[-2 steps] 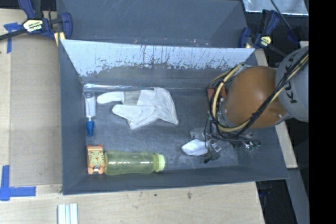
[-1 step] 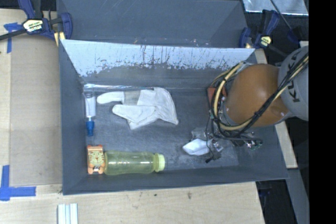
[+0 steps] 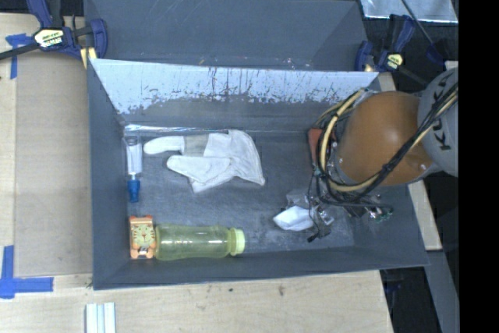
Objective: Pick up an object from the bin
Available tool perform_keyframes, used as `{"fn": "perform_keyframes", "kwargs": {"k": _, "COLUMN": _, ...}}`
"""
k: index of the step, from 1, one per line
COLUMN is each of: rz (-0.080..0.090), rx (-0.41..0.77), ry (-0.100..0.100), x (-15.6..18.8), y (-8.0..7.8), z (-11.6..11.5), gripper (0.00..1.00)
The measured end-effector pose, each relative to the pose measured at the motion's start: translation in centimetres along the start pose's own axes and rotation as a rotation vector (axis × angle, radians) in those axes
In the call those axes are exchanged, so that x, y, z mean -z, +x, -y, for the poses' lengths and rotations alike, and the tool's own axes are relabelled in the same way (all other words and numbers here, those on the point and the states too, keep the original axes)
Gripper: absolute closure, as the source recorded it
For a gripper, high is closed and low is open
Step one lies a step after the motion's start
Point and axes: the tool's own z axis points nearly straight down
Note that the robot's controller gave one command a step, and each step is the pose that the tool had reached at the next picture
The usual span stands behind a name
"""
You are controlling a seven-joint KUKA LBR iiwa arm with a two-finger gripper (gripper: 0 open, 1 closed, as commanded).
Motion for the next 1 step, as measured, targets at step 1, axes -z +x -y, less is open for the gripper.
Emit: {"fn": "perform_keyframes", "kwargs": {"k": 1, "rz": -0.002, "rx": -0.001, "ry": -0.002, "x": 2.03, "y": 0.06, "z": -0.05, "gripper": 1.00}}
